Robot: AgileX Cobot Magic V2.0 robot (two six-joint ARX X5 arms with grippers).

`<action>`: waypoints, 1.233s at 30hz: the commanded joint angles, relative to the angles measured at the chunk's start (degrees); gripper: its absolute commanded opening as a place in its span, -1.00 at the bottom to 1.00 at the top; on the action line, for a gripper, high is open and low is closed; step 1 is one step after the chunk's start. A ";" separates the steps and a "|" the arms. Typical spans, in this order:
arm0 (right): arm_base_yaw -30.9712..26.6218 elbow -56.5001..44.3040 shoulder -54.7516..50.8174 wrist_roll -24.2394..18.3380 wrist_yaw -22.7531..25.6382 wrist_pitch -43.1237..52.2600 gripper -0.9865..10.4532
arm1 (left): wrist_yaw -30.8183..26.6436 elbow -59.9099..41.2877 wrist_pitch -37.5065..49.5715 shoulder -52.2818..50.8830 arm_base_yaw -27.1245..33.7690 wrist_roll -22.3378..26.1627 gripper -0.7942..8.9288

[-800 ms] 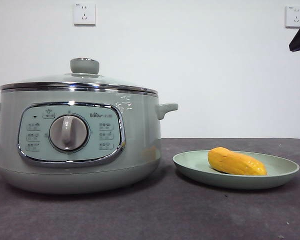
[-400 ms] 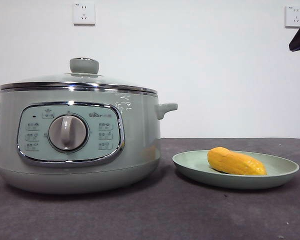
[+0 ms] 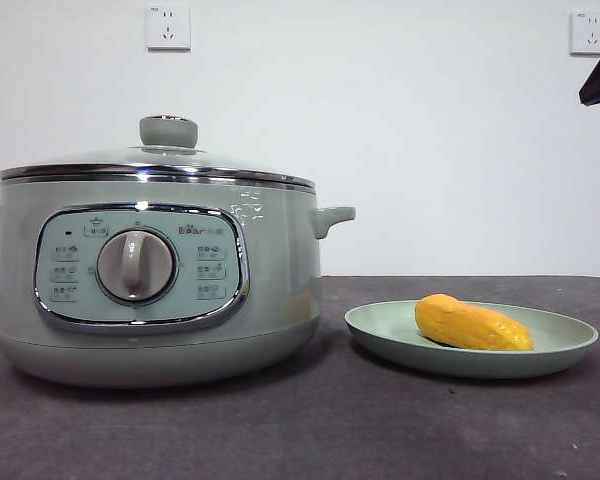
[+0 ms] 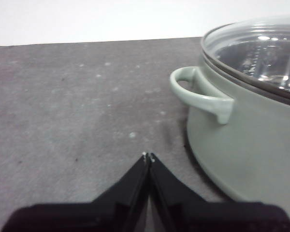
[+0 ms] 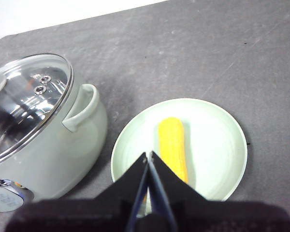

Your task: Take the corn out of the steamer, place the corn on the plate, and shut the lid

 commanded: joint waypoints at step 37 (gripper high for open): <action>-11.78 -5.09 -14.23 -17.42 9.84 -3.15 -0.83 | 0.02 -0.96 0.46 -0.15 0.17 -1.38 -0.84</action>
